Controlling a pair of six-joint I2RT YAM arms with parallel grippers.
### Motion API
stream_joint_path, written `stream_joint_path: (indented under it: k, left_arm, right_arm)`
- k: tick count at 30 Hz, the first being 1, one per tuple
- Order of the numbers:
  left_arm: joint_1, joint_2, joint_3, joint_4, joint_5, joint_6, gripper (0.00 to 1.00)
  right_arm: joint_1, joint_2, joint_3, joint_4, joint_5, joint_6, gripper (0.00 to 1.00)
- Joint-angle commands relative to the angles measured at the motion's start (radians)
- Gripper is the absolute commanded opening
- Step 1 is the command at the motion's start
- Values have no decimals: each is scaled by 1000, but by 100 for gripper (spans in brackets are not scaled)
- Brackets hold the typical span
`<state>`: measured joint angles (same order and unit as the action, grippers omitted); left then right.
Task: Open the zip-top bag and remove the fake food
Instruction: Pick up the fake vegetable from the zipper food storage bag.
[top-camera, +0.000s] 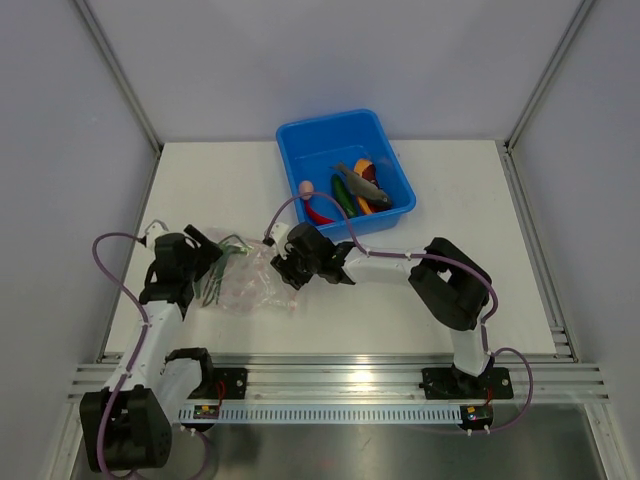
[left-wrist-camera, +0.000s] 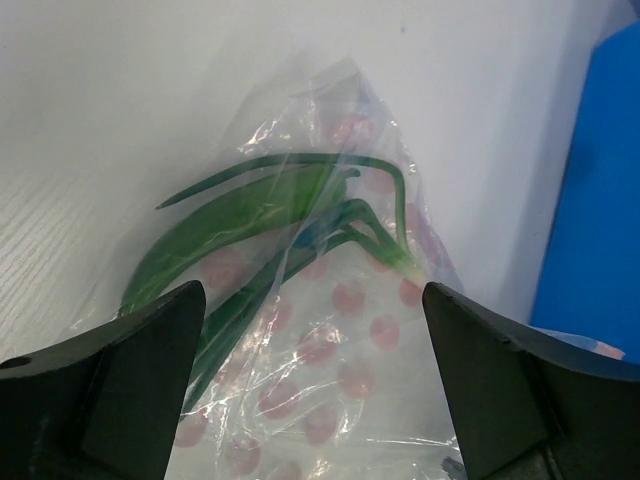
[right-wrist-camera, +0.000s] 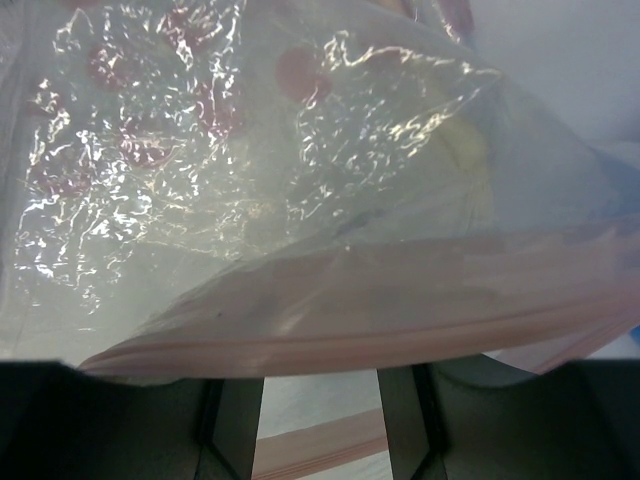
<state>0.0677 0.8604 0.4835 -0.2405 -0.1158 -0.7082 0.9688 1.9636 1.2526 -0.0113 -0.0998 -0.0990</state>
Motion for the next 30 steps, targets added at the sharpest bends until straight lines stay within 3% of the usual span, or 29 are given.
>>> stream_joint_path:
  k: [1, 12, 18, 25, 29, 30]
  left_arm:
    - [4, 54, 35, 38, -48, -22, 94]
    - [9, 295, 145, 56, -206, -83, 93]
    - [11, 354, 132, 188, -170, -96, 93]
    - [9, 465, 191, 223, -137, -11, 89]
    - [7, 517, 199, 236, -98, -13, 72]
    - [7, 528, 198, 236, -84, -17, 54]
  right_arm:
    - [5, -34, 18, 22, -21, -16, 51]
    - [5, -46, 14, 22, -37, -15, 52]
    - [5, -39, 22, 17, -40, -15, 52]
    - [5, -48, 16, 16, -43, -11, 52]
    - [5, -42, 22, 16, -47, -11, 52]
    - [5, -39, 24, 17, -48, -11, 52]
